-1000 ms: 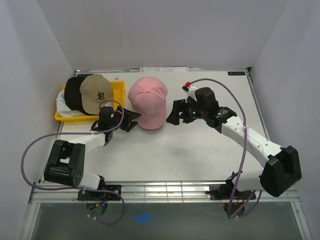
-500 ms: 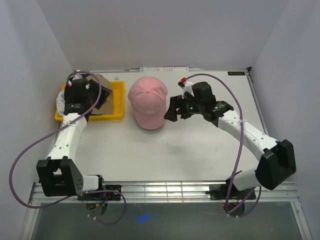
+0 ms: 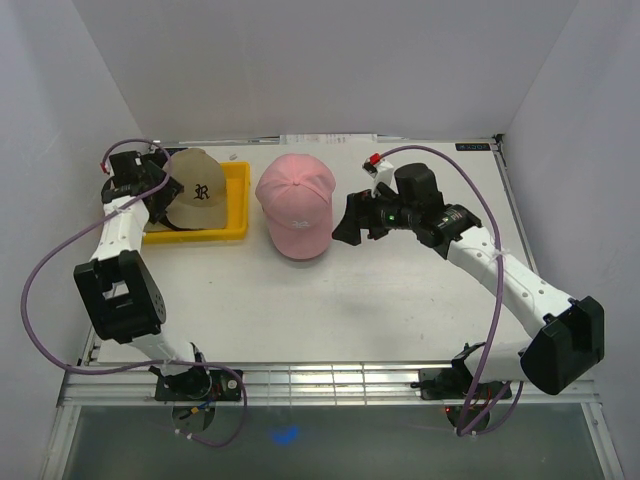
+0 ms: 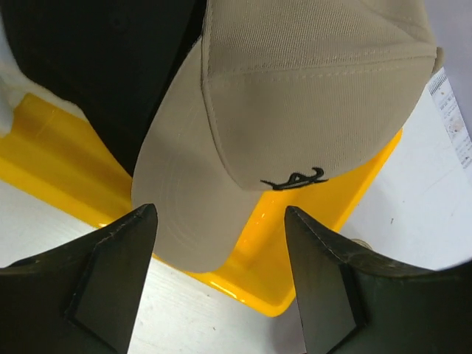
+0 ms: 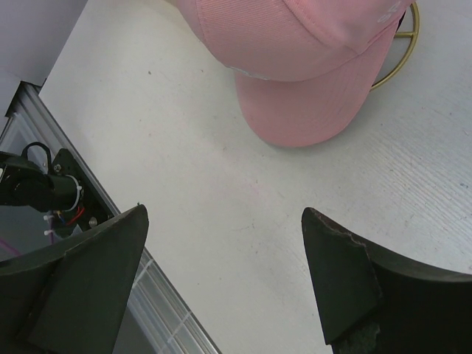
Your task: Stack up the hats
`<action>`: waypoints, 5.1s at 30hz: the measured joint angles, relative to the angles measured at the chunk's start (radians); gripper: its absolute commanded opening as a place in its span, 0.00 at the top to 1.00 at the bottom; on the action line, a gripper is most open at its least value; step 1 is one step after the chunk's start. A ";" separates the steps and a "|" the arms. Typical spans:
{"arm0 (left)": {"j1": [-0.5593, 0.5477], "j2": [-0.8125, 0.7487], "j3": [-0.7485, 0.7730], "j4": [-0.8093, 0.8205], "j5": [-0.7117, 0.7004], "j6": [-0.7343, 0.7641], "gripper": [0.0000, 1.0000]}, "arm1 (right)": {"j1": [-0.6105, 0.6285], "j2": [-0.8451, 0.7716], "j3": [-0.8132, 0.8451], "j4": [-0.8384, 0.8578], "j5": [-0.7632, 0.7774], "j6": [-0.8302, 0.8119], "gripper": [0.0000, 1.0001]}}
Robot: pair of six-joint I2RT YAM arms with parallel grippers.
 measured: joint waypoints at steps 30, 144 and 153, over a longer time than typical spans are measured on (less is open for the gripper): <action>-0.071 0.224 0.227 0.220 0.039 0.319 0.18 | -0.012 0.013 0.000 -0.003 -0.021 -0.009 0.11; -0.605 -0.265 0.215 0.266 -0.038 -0.353 1.00 | -0.012 0.089 -0.153 0.817 -0.134 0.834 0.10; -0.629 -0.265 0.209 0.272 -0.041 -0.353 1.00 | -0.012 0.164 -0.156 0.888 -0.127 0.901 0.08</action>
